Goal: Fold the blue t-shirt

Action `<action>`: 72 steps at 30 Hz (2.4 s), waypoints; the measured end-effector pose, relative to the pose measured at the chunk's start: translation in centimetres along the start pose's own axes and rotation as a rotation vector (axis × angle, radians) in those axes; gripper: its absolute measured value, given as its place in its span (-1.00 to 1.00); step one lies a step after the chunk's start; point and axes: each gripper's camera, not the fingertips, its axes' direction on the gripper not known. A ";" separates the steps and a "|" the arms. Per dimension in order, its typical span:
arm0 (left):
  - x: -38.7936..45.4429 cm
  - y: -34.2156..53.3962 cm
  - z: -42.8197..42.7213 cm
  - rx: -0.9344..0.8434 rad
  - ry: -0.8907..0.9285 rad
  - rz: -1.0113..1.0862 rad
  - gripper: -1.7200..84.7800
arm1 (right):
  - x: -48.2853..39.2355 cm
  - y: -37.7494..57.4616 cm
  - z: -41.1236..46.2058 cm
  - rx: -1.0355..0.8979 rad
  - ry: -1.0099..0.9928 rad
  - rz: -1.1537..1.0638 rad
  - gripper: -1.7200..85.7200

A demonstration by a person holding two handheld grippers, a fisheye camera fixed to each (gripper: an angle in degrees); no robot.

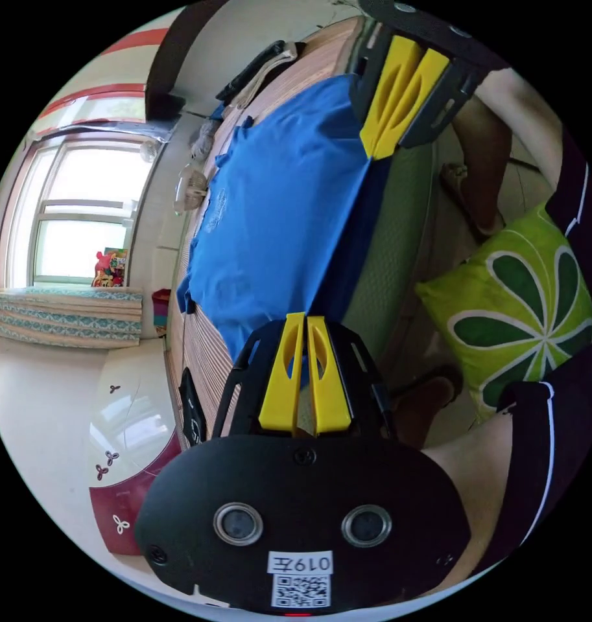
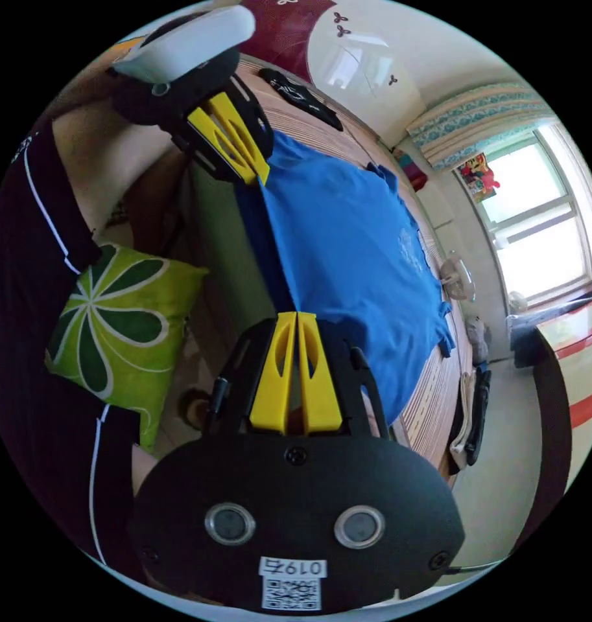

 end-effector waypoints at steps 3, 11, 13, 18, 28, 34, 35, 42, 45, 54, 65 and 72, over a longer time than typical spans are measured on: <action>-1.1 -0.5 0.6 0.004 -0.011 -0.007 -0.95 | 0.2 -0.4 0.6 0.011 -0.016 0.024 -0.98; -3.5 -0.9 3.7 -0.023 -0.030 0.062 -0.95 | -1.2 0.8 4.2 -0.044 -0.027 -0.061 -0.98; -5.6 -0.8 3.0 0.017 -0.062 -0.003 -0.95 | -0.8 0.8 3.5 0.001 0.013 -0.045 -0.98; -7.6 -0.2 5.6 -0.007 0.055 0.034 -0.95 | -1.1 2.5 6.5 -0.077 -0.046 -0.069 -0.98; -15.5 1.2 9.2 -0.059 0.195 0.089 -0.95 | 1.4 6.3 10.3 -0.196 -0.118 -0.134 -0.78; -28.7 5.5 10.7 0.059 0.358 -0.079 -0.94 | 16.4 11.5 7.1 -0.056 -0.165 0.117 -0.84; -33.2 6.2 12.2 0.086 0.350 -0.225 -0.94 | 21.0 12.8 6.7 0.014 -0.126 0.223 -0.84; -57.8 9.9 28.2 0.125 0.512 -1.047 -0.93 | 47.2 21.2 16.1 0.172 -0.090 0.866 -0.90; -64.6 8.2 35.0 0.136 0.492 -1.158 -0.94 | 53.9 22.1 24.1 0.056 0.011 0.938 -0.96; -73.7 -4.0 52.7 -0.029 0.525 -1.040 -0.94 | 63.5 19.9 44.3 -0.121 -0.185 0.943 -0.96; -77.8 -9.5 62.3 -0.198 0.399 -0.935 -0.94 | 68.5 12.9 55.1 -0.242 -0.058 0.763 -0.98; -81.4 -8.6 63.7 -0.186 0.420 -1.115 -0.94 | 71.4 9.6 54.5 -0.190 -0.002 0.841 -0.98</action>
